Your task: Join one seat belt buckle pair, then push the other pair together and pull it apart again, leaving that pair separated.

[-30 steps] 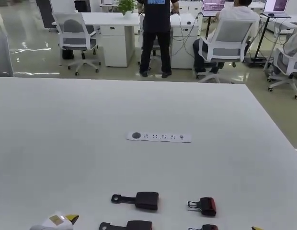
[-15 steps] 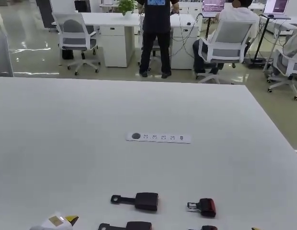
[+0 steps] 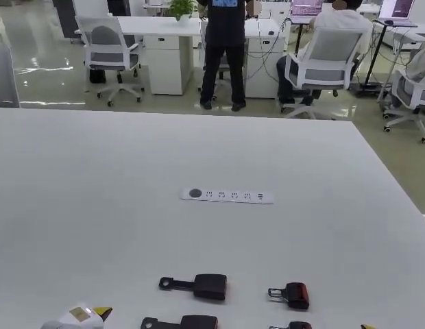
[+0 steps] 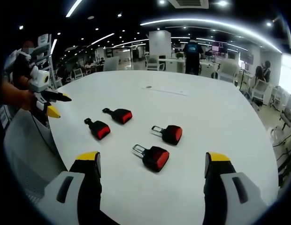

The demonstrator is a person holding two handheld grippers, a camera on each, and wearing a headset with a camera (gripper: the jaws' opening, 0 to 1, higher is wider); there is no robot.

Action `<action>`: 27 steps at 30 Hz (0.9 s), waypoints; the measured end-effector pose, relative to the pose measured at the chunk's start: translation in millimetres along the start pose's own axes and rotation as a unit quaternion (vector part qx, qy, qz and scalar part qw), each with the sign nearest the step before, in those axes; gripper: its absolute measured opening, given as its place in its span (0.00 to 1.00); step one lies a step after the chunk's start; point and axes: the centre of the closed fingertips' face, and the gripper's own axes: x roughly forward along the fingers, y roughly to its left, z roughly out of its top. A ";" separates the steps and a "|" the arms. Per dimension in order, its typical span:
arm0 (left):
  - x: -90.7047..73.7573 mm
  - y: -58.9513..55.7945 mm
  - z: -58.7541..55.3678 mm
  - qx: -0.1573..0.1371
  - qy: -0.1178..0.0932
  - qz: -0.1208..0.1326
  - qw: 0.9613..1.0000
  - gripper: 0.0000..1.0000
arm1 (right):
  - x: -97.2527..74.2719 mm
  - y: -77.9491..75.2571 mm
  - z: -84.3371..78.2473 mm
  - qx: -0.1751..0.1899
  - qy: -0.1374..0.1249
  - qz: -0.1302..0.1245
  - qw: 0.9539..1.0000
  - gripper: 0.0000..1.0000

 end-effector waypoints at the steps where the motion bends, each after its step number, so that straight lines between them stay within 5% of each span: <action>1: 0.3 0.6 -0.5 0.000 0.001 0.000 1.000 0.96 | 0.1 0.2 0.2 0.000 0.001 0.000 1.000 0.91; 27: 10.3 -3.5 11.8 0.013 -0.003 -0.013 1.000 0.95 | 13.2 -5.5 4.9 -0.003 0.005 0.011 1.000 0.89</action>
